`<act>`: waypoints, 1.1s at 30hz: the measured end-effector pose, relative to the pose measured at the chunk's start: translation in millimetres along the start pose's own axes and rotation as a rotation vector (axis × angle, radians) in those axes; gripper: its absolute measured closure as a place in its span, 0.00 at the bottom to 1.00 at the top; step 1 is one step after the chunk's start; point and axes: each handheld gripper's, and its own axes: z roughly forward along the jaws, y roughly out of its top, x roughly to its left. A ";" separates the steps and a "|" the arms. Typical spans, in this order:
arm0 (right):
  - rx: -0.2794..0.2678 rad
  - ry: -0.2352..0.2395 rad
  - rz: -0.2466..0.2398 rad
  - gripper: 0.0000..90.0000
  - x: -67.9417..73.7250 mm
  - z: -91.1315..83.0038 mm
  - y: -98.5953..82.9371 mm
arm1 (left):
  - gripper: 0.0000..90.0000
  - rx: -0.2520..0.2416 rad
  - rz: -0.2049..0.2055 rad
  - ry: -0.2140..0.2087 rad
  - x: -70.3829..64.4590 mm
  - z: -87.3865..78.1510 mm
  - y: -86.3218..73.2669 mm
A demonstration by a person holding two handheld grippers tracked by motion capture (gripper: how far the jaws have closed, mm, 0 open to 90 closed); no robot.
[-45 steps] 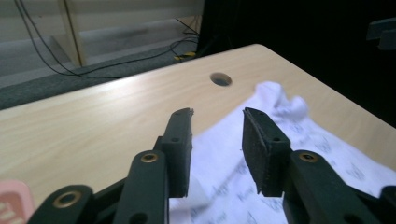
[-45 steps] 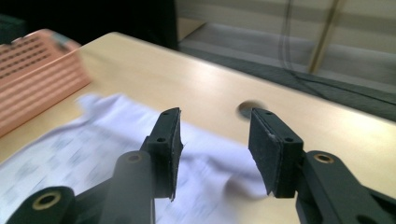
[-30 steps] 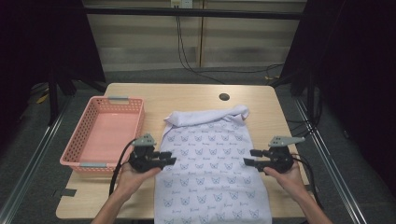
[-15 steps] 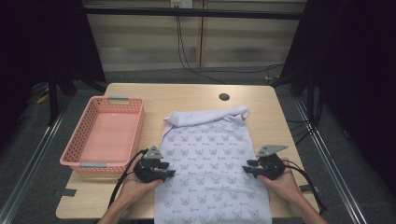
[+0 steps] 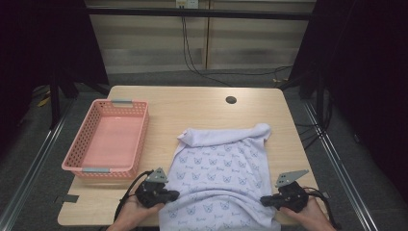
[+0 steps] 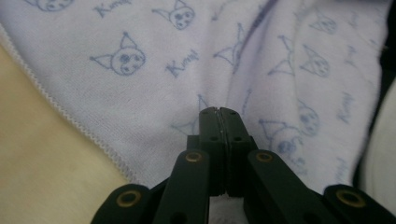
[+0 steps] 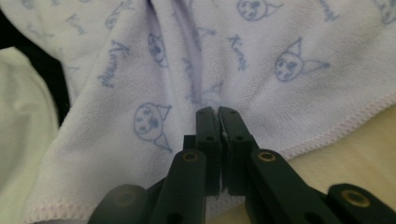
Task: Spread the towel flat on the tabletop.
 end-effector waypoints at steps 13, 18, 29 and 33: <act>-0.010 0.062 -0.050 0.82 30.3 -4.6 -0.7 | 0.90 0.071 0.050 -0.144 -25.9 -10.8 -5.0; -0.197 -0.057 -0.023 0.74 3.2 -13.3 22.4 | 0.72 -0.081 -0.013 -0.071 -0.7 -19.7 24.7; -0.252 -0.260 0.082 0.63 -88.8 11.0 81.2 | 0.56 -0.210 -0.158 0.185 92.5 9.9 97.6; -0.219 -0.271 0.099 0.62 -100.5 28.2 85.2 | 0.52 -0.185 -0.189 0.215 108.6 23.3 99.4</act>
